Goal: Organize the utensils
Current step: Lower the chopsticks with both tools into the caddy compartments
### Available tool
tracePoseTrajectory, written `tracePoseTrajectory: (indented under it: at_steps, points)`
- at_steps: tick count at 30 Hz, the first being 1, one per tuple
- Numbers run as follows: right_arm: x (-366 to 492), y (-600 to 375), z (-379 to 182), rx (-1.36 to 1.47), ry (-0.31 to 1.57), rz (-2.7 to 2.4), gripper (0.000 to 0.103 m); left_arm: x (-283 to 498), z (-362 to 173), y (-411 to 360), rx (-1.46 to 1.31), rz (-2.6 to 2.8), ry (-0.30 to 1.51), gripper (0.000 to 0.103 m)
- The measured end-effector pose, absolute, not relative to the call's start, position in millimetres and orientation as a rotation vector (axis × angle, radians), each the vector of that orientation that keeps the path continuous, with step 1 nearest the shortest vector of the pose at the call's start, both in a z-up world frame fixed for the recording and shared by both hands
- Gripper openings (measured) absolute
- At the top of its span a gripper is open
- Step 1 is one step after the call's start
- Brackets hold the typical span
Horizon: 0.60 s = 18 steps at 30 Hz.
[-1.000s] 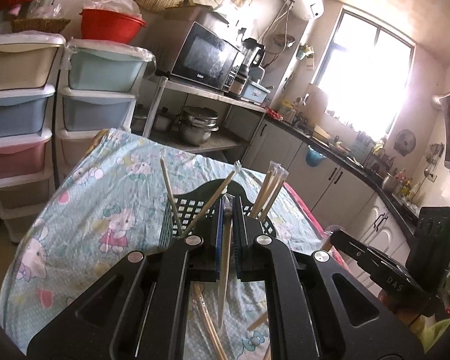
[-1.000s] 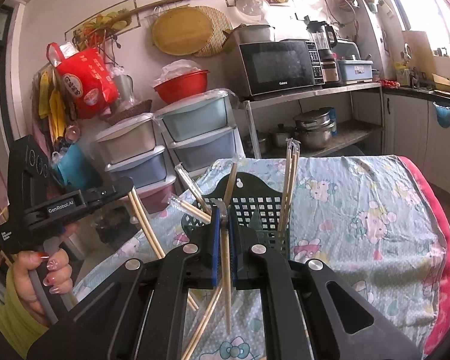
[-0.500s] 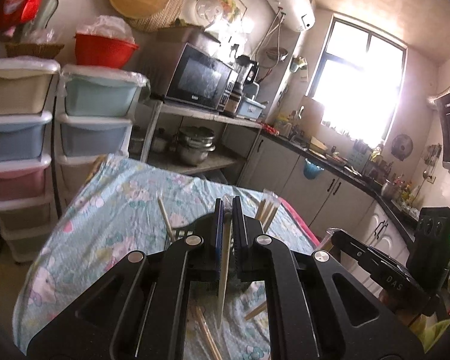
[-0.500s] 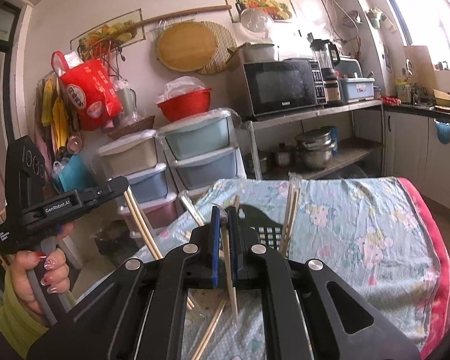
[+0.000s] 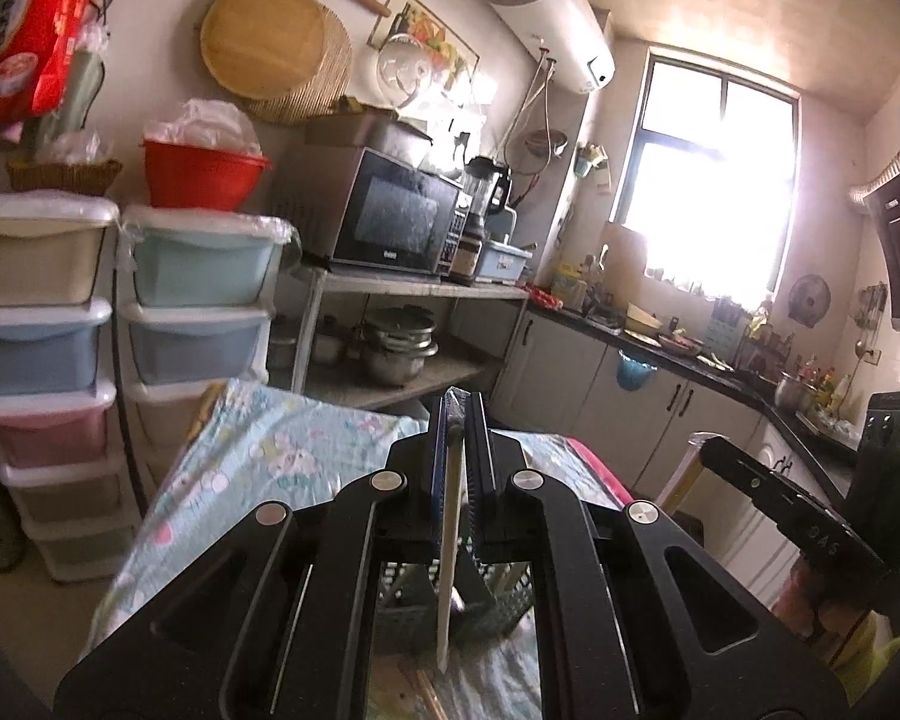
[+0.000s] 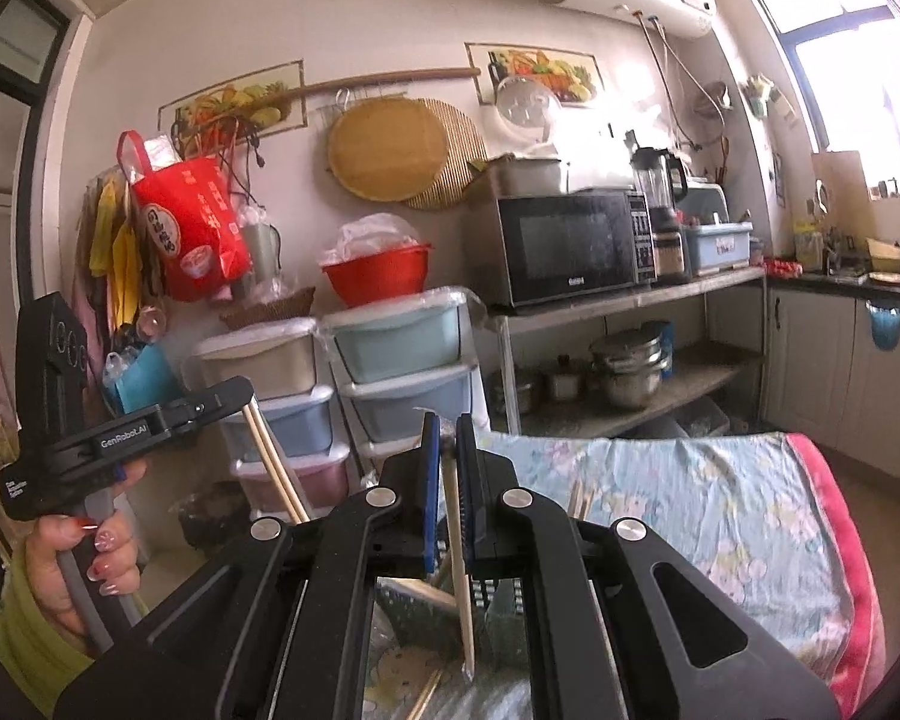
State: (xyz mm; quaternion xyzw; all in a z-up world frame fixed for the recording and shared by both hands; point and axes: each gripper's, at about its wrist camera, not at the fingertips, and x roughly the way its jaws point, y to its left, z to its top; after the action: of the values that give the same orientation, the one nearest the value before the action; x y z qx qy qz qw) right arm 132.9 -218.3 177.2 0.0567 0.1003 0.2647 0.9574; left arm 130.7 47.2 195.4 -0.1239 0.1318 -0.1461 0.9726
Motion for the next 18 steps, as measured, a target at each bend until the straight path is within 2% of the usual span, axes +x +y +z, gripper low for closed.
tracePoseTrajectory:
  at_steps: [18]
  points:
    - [157.4, -214.2, 211.4, 0.095, 0.128, 0.505, 0.006, 155.7, 226.3, 53.1, -0.241, -0.249, 0.185, 0.003]
